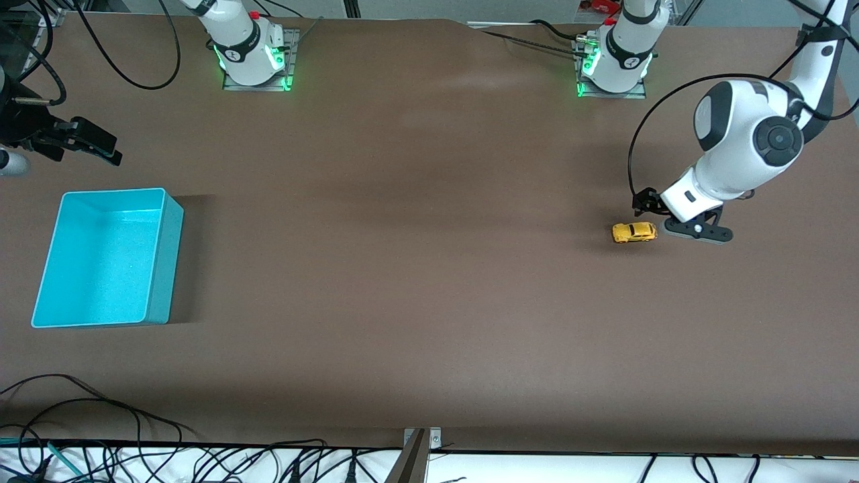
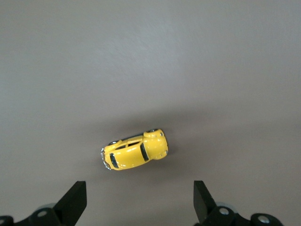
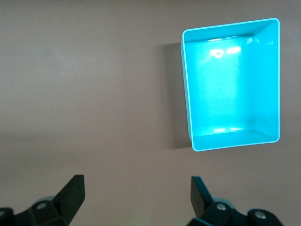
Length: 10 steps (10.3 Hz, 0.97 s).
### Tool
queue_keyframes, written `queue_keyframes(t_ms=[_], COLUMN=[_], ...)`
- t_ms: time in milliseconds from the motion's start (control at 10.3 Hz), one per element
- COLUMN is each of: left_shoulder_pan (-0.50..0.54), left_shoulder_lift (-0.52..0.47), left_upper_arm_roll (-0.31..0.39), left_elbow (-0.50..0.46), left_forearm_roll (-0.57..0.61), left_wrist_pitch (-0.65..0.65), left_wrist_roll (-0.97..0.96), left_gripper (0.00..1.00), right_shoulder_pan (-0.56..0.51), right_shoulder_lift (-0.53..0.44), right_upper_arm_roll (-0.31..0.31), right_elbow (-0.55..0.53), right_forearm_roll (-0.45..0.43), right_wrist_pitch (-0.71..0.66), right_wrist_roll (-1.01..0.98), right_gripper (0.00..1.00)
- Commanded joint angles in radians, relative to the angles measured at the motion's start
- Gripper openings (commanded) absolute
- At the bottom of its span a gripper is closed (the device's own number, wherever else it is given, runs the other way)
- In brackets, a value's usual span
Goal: Wind up and store yellow beetle car
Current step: 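Lower the left gripper and grasp the yellow car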
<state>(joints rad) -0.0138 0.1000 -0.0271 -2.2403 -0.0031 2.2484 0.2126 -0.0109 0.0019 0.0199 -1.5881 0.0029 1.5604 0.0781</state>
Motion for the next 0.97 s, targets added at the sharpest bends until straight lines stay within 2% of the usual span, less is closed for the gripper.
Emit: queue_keyframes(t_ms=[0,193,580,870], left_shoulder_pan=[-0.006,-0.005,-0.005,-0.005], left_shoulder_lift=[0.013,0.056,0.133,0.214], left_upper_arm_roll=[0.01,0.027,0.055,0.078], left_elbow=[-0.039,-0.039,-0.041,-0.041], left_forearm_roll=[-0.005,-0.006,-0.003,-0.005], left_wrist_pitch=[0.054,0.078,0.108,0.212], left_wrist_roll=[0.211,0.481,0.839,1.135], left_gripper=[1.0,1.0,1.0,1.0], right_shoulder_pan=[-0.001,-0.001,-0.001,-0.001], right_shoulder_lift=[-0.002,-0.002,-0.002,-0.002], right_upper_arm_roll=[0.0,0.0,0.0,0.0], right_elbow=[0.013,0.013,0.013,0.013], right_forearm_roll=[0.011,0.011,0.011,0.011], right_wrist_pitch=[-0.008,-0.008,-0.008,-0.008], right_wrist_roll=[0.011,0.011,0.011,0.011], right_gripper=[1.0,1.0,1.0,1.0])
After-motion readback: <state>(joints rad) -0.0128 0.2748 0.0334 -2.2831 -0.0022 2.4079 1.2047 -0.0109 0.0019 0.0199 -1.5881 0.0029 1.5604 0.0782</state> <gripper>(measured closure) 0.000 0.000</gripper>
